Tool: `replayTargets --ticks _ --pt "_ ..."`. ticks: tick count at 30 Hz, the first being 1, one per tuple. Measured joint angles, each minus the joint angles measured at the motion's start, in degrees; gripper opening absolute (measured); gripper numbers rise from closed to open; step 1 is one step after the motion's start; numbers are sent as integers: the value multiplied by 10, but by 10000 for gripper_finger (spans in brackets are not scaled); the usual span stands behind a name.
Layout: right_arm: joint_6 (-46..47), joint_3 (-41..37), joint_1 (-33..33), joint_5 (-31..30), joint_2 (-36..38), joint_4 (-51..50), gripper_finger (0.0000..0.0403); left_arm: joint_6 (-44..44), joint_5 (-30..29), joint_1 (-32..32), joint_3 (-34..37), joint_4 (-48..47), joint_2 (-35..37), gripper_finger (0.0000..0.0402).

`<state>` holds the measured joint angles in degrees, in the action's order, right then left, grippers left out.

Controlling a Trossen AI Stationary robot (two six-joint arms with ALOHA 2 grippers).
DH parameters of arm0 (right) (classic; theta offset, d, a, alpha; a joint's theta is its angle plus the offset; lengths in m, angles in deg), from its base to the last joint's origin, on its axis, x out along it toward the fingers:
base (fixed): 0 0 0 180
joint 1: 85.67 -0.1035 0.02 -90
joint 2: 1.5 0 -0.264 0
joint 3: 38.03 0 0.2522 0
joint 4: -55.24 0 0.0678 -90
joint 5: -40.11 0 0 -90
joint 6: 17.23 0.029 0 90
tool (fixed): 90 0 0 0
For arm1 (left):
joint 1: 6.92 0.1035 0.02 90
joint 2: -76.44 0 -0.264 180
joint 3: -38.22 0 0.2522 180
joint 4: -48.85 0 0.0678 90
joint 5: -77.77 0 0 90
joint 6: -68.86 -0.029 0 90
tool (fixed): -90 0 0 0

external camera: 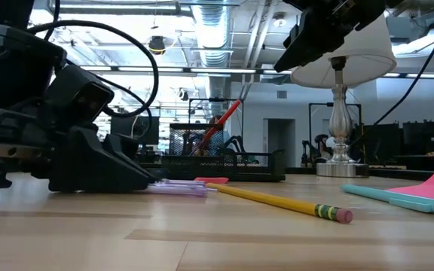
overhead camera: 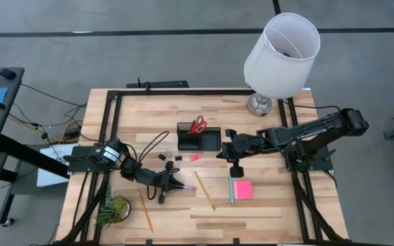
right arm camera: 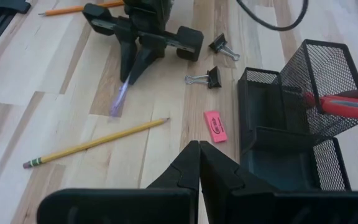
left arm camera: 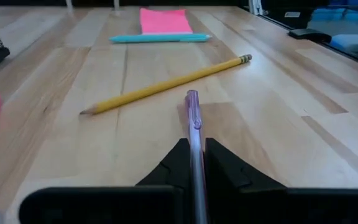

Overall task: Pick and place office supplies into organizer
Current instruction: Put the purple pen into the top left compartment of the black desk organizer

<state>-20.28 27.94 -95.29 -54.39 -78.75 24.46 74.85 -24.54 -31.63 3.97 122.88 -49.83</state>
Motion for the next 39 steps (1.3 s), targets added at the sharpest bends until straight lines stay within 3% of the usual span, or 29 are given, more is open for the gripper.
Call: replayTargets --ticks 6,10,15,20,24,28,34,39 --pt "0 0 0 -1 0 15 1 -27 -26 0 2 -59 72 16" --pt "0 0 0 0 0 27 1 -73 -61 0 -7 -181 174 16" --pt "17 0 -10 1 0 19 1 -170 -123 14 -84 -540 347 16" --pt "75 0 -40 1 0 -31 1 -222 -200 55 -263 -985 455 17" --pt "91 0 -78 2 -8 -77 1 -295 -207 104 -410 -1198 464 18" --pt "91 0 -114 2 -37 -97 1 -329 -214 170 -523 -1315 438 19" --pt "87 0 -145 3 -102 -104 1 -397 -180 256 -606 -1398 362 19" --pt "90 0 -137 32 -141 -123 1 -433 -177 284 -639 -1476 276 19"
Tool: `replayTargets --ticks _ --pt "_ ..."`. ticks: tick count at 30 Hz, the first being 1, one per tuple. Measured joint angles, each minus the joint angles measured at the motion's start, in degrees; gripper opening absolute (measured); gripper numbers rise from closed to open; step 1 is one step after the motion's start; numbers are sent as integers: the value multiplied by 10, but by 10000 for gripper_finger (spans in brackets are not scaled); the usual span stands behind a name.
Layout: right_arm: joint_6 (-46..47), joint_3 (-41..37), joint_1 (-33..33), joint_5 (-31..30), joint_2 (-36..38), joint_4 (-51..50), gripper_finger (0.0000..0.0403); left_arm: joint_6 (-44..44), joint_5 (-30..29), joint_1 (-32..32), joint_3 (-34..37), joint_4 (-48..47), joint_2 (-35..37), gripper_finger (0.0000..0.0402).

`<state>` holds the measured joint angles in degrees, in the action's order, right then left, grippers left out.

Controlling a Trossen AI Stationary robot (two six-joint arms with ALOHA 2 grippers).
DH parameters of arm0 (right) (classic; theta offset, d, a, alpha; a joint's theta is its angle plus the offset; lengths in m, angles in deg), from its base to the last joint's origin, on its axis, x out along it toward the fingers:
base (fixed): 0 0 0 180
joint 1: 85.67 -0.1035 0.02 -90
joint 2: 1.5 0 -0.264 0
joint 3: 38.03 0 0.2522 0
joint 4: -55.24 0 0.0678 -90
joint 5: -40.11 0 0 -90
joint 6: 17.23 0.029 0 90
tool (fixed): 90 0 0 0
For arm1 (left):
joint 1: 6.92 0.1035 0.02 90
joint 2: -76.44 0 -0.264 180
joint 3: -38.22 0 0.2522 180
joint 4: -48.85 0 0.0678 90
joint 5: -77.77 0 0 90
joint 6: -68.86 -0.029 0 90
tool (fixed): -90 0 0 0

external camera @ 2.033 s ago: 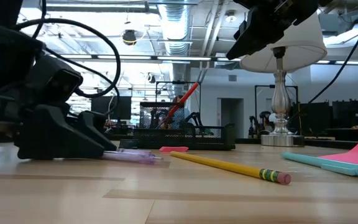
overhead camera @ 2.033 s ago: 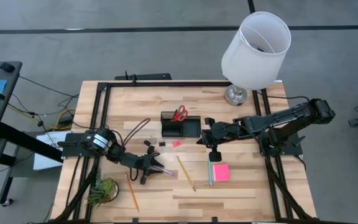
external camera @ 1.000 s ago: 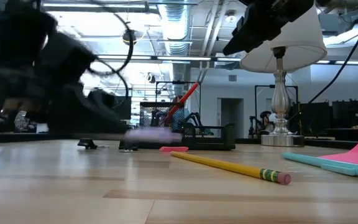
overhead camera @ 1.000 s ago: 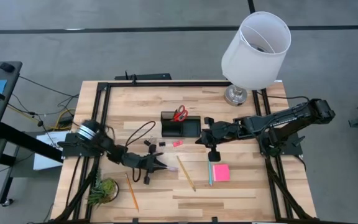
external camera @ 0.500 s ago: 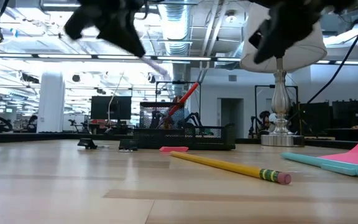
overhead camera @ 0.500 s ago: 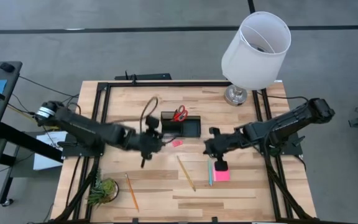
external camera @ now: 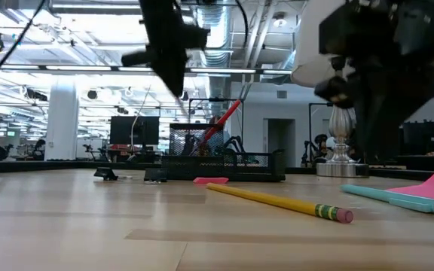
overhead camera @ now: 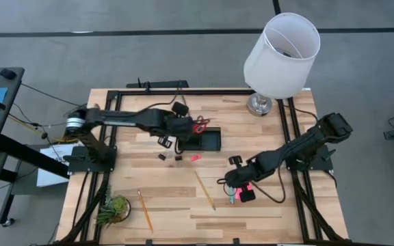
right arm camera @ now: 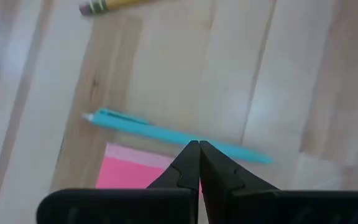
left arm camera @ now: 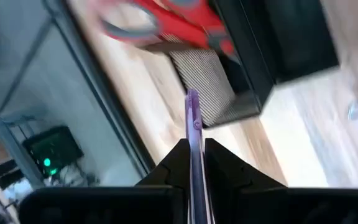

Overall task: Pick and place office supplies into organizer
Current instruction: Put the purple pen into the top left compartment of the black desk organizer, then put the yellow pencil into the top left compartment of the black desk organizer

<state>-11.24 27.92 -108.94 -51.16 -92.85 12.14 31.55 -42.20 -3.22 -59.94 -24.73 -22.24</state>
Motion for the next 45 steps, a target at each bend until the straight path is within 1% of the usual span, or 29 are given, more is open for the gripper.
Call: replayTargets --ticks 4,8,13,16,21,27,29,31,33,36,38,40,43,45 --pt "11 0 15 16 -18 -8 1 -13 -36 1 -25 -61 -63 19" --pt "11 0 30 16 -25 -8 1 -30 -35 0 -48 -92 -108 20" --pt "11 0 40 17 -24 -6 1 -41 -44 -6 -78 -108 -143 29" --pt "11 0 42 17 -24 -5 1 -46 -52 -11 -92 -119 -155 42" --pt "11 0 42 18 -24 -4 1 -61 -45 -18 -99 -126 -160 64" --pt "11 0 42 18 -24 -3 1 -23 -46 -17 -99 -140 -160 87" --pt "11 0 42 18 -24 -3 1 -15 -56 -19 -99 -142 -160 93" --pt "11 0 42 18 -24 -3 1 13 -74 -24 -111 -157 -160 98" --pt "11 0 42 18 -24 -3 1 61 -98 -31 -140 -191 -158 100" --pt "11 0 42 18 -24 -3 1 148 -97 -40 -204 -256 -158 99" --pt "11 0 42 17 -24 -4 1 213 -82 -48 -259 -301 -156 97" --pt "11 0 42 16 -24 -4 1 259 -62 -53 -303 -302 -150 96" --pt "11 0 40 14 -24 -2 1 288 -4 -59 -342 -300 -129 96" --pt "11 0 33 11 -24 -2 1 307 36 -62 -356 -302 -111 96"
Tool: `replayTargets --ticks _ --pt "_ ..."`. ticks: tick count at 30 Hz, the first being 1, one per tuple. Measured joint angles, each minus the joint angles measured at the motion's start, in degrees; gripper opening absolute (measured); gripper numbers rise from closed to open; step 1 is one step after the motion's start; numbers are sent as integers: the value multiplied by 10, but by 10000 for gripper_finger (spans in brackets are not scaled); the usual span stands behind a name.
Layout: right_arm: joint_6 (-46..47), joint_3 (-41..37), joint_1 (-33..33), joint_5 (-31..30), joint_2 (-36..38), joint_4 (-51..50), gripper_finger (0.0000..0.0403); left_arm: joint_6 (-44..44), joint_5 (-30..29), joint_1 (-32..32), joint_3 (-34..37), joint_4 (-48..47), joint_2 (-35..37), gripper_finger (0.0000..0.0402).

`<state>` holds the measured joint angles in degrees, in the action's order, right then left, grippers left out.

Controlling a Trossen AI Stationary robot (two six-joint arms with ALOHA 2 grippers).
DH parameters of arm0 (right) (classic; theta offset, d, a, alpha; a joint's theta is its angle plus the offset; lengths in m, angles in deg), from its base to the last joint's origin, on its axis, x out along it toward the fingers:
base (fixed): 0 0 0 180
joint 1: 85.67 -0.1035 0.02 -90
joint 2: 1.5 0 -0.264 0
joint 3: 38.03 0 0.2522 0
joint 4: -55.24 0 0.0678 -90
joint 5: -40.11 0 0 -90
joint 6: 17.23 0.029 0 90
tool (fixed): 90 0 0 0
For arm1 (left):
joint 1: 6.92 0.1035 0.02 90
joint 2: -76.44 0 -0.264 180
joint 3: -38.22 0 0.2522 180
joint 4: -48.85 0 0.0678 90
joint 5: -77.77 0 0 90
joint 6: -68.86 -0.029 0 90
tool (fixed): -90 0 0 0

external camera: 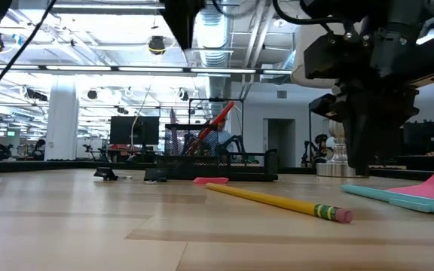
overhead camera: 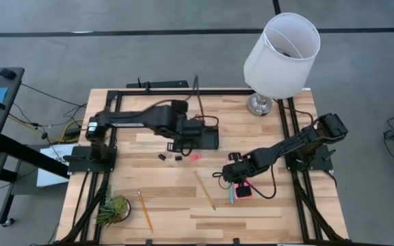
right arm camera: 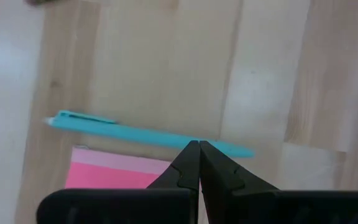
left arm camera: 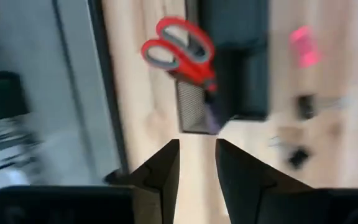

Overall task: Pick and place office supplies into organizer
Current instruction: Put the yellow pencil into the top left compartment of the black desk organizer

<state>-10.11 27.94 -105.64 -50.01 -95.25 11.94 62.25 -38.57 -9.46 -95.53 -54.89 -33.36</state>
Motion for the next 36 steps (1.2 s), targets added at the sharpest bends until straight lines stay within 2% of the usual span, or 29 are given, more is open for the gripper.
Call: replayTargets --ticks 5,8,10,15,18,22,24,28,31,36 --pt "-23 0 -38 0 3 11 1 90 109 -15 1 -1 47 96" --pt "-29 0 -66 0 17 30 1 129 130 -41 3 0 76 96" --pt "-27 0 -88 0 32 42 1 146 96 -73 15 0 94 96" --pt "-64 0 -139 0 67 69 1 233 -82 -172 112 0 152 96" --pt "-93 0 -162 0 82 89 1 341 -105 -221 213 19 195 96" --pt "-138 0 -179 1 96 92 1 448 -104 -271 373 118 248 96" --pt "-162 0 -180 1 96 91 1 462 -82 -287 450 184 265 96" --pt "-176 0 -174 1 92 91 1 518 9 -296 566 297 271 96" --pt "-169 0 -168 1 91 91 1 618 69 -290 618 340 272 96" --pt "-158 0 -154 1 91 91 1 775 197 -289 648 314 272 96"
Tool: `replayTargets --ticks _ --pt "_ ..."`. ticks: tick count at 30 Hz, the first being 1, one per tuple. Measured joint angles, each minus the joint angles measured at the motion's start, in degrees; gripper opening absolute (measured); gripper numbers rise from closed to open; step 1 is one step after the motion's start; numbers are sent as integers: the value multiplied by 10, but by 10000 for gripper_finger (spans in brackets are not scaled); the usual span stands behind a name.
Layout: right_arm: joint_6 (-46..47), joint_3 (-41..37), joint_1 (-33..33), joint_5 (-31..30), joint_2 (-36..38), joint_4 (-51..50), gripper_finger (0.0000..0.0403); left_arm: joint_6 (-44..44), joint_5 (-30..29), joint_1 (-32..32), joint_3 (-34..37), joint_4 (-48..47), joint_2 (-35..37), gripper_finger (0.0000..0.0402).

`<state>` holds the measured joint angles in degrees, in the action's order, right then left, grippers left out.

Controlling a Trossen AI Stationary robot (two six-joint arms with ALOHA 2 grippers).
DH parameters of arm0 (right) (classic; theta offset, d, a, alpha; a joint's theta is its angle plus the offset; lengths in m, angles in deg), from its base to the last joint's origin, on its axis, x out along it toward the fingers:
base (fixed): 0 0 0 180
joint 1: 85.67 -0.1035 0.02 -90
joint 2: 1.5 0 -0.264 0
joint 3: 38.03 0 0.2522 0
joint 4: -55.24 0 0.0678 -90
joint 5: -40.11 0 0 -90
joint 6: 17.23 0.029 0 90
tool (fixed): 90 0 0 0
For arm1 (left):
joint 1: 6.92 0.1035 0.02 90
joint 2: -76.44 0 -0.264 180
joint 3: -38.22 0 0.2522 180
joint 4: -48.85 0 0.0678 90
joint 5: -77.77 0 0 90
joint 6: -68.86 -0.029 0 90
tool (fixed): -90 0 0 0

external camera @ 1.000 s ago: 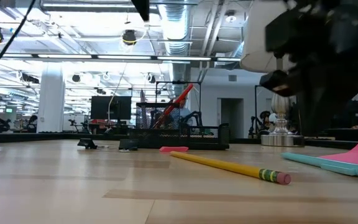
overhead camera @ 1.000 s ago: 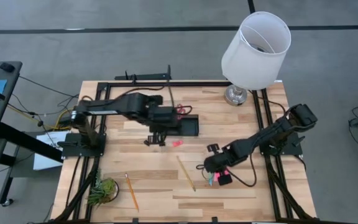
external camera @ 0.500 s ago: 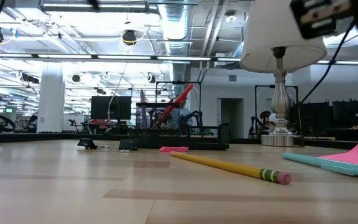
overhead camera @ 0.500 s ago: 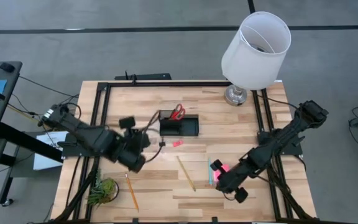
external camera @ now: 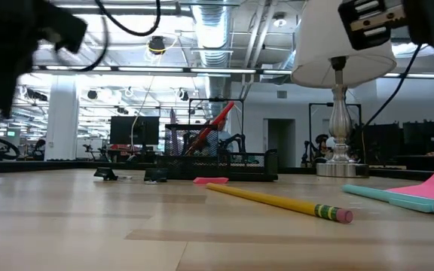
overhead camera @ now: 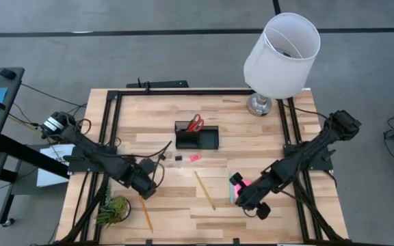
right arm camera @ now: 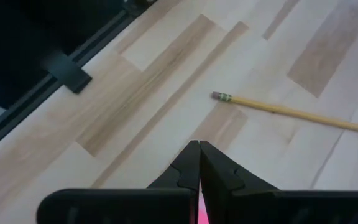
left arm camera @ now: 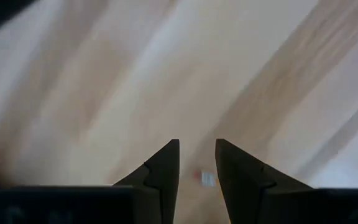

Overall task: Pick and place office supplies into organizer
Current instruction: Put the yellow pencil into the top left compartment of the black desk organizer

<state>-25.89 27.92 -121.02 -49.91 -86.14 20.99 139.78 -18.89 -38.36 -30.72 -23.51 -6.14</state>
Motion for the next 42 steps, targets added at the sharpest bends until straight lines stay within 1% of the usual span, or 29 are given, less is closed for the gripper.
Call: replayTargets --ticks 2,4,6,10,12,13,15,18,20,21,23,25,31,37,42 --pt "0 0 5 0 0 0 1 41 43 0 0 -10 0 96" --pt "0 0 9 0 0 0 1 57 59 0 0 -7 0 96" --pt "0 0 13 0 0 0 1 40 60 0 0 -7 0 96" --pt "-8 0 14 0 0 -2 1 -27 63 0 0 -7 0 96" --pt "-8 0 14 1 0 -5 1 -39 90 1 0 -6 0 96" --pt "-8 0 14 1 0 -5 1 -22 104 2 0 -6 0 96" --pt "-8 0 14 1 0 -5 1 54 113 7 0 -7 0 96" --pt "-9 0 14 1 0 -5 1 199 84 8 0 -9 0 96" --pt "-9 0 14 1 0 -5 1 265 55 6 0 -9 0 96" --pt "-8 0 14 1 0 -7 1 288 51 6 0 -9 0 96" --pt "-3 0 14 1 0 -19 1 330 52 5 0 -8 0 96" --pt "12 0 14 1 0 -36 1 366 67 3 0 -9 0 96" --pt "87 0 13 1 0 -78 1 464 64 -28 0 -8 0 96" --pt "83 0 13 2 0 -82 1 580 73 -73 0 -6 -1 96" --pt "82 0 13 2 0 -97 1 644 80 -99 -1 -8 -24 96"
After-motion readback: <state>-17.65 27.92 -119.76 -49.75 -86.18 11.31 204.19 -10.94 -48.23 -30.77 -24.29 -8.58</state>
